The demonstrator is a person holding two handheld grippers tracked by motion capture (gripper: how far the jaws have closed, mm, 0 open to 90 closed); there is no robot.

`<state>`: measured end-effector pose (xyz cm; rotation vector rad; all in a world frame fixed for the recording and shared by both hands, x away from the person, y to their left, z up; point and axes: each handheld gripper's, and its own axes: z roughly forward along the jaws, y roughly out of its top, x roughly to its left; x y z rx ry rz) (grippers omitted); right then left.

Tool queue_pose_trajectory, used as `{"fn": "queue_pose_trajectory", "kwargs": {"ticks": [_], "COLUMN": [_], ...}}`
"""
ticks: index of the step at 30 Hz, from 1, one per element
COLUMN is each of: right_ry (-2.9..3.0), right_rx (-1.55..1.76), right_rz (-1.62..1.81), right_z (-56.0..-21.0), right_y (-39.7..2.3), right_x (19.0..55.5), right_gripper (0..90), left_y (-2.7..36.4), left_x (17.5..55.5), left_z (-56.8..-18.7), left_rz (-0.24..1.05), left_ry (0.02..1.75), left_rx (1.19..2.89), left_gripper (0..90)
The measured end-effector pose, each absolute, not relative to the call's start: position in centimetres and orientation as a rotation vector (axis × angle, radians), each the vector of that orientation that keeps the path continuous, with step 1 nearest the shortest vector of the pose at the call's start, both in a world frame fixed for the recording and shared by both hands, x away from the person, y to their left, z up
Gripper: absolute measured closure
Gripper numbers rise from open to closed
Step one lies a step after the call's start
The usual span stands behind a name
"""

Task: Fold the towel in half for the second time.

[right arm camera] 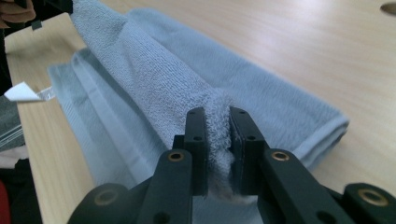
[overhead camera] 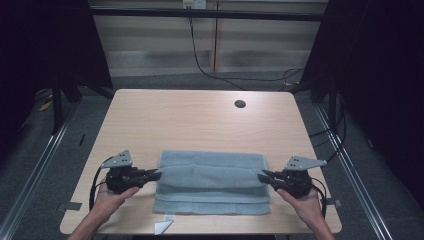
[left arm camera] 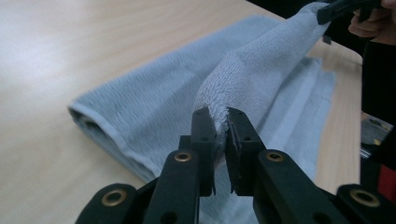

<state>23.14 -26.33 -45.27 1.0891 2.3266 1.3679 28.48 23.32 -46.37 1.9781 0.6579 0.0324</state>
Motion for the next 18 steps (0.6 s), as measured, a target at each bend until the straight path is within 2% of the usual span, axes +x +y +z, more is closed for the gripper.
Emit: {"fn": "queue_pose_trajectory", "kwargs": {"ticks": [6, 12, 14, 18], "right_ry": [2.359, 2.362, 2.345, 2.304], "right_rx": [1.133, 1.163, 1.162, 1.161], "right_rz": [1.336, 1.347, 1.366, 1.414], "right_z": [-47.1, -47.5, -47.4, -46.6], "right_y": [-26.5, -26.6, -26.7, -27.0], "right_x": [21.3, 19.4, 18.8, 18.0], "right_gripper": [76.1, 71.2, 69.8, 64.4], "left_y": [23.9, 24.5, 24.6, 24.6], "left_x": [26.9, 25.4, 25.0, 24.9], "left_z": [-47.7, -47.9, -47.9, -47.3], "left_rz": [0.007, -0.018, -0.026, 0.001], "left_ry": [0.686, 0.695, 0.689, 0.68], "left_rx": [2.017, 2.025, 2.025, 1.999], "left_gripper": [80.7, 76.6, 72.7, 57.0]}}
